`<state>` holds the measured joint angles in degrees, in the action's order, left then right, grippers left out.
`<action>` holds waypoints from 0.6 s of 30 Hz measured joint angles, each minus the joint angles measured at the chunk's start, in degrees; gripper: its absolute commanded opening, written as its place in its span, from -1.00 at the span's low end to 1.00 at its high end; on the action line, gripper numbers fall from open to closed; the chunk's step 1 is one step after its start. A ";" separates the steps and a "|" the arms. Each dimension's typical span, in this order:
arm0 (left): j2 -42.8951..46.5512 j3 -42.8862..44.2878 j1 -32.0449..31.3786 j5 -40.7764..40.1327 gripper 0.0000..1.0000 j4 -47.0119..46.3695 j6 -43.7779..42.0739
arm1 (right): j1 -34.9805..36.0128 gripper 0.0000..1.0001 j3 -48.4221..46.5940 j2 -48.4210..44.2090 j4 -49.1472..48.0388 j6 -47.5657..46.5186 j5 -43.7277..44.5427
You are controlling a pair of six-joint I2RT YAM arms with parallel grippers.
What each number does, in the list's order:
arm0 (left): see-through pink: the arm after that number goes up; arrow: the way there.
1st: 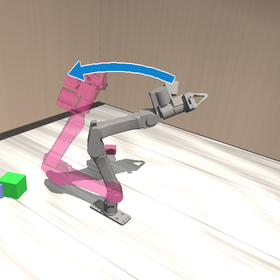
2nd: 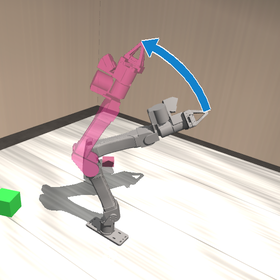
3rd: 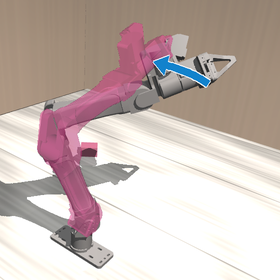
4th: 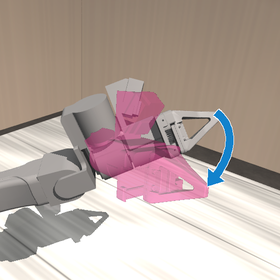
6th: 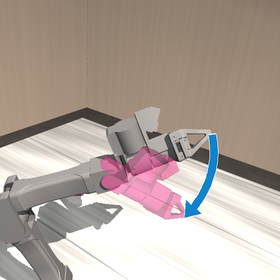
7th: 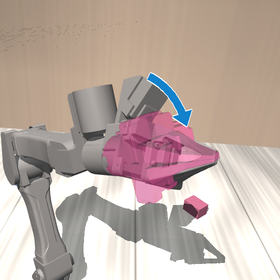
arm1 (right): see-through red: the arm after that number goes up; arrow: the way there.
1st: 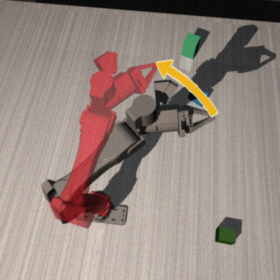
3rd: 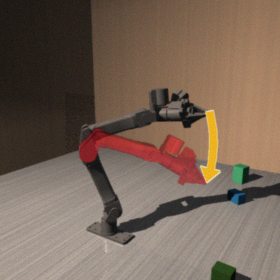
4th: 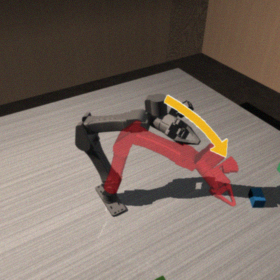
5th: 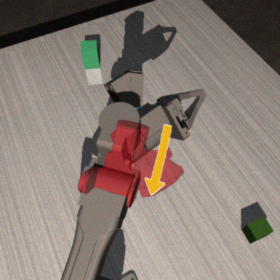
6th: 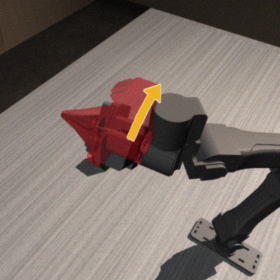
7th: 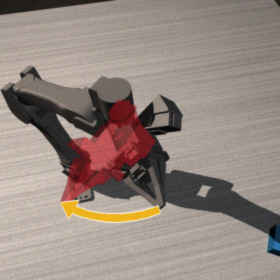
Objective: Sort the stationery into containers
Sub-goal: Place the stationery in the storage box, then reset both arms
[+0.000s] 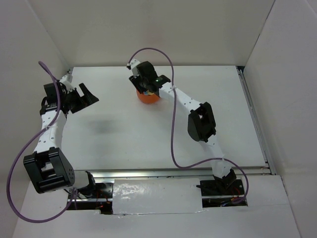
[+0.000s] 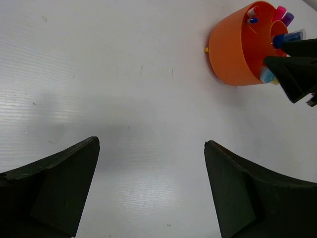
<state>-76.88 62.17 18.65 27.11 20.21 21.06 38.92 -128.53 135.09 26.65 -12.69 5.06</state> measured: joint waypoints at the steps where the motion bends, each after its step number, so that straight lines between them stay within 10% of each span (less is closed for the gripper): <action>1: 0.15 0.24 -0.28 -0.37 0.99 0.52 -0.57 | 0.07 0.09 0.09 -0.66 0.48 0.22 -0.20; 11: 1.14 4.26 -6.40 -5.86 0.99 5.38 -11.96 | -3.04 0.68 14.12 -30.95 1.77 4.07 -3.15; 18: 1.36 3.04 -6.40 -10.60 0.99 7.26 -16.57 | -22.45 0.88 31.65 -49.11 2.25 7.58 -5.14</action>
<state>-75.53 65.21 12.25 16.51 27.46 4.49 16.47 -96.88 85.97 28.91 -5.10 -0.08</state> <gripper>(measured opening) 0.993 0.912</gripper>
